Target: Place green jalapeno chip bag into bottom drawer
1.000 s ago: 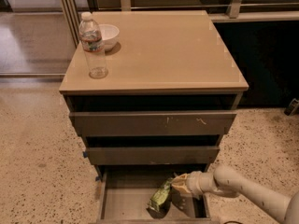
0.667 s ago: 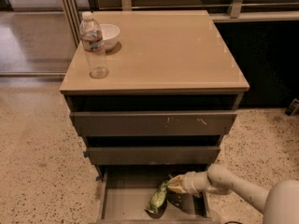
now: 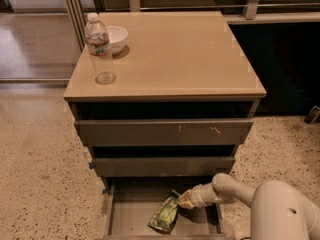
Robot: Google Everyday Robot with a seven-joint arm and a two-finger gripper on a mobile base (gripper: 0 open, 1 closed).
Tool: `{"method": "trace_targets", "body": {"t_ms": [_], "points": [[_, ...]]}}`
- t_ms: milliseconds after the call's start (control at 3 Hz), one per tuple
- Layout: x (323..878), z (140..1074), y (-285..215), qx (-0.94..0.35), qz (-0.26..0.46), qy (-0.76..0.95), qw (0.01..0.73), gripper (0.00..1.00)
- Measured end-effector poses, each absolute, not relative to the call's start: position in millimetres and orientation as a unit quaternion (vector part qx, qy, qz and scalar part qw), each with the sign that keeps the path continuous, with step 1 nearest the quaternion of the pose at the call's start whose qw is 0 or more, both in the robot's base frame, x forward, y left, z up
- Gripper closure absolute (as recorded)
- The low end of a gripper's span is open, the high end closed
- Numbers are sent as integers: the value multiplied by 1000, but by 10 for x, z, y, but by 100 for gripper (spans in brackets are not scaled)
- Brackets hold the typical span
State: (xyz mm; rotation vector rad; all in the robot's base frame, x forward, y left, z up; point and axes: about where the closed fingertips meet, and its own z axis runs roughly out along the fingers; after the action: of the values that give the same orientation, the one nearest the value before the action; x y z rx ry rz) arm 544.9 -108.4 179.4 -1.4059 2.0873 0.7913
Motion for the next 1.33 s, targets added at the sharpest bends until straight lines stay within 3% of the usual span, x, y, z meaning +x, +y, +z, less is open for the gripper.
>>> {"method": "trace_targets", "body": {"t_ms": [667,1333], "points": [[5434,1731,-1257,-504,228,799,237,100],[5449,1678,-1237,-500,214,803,244,58]]}}
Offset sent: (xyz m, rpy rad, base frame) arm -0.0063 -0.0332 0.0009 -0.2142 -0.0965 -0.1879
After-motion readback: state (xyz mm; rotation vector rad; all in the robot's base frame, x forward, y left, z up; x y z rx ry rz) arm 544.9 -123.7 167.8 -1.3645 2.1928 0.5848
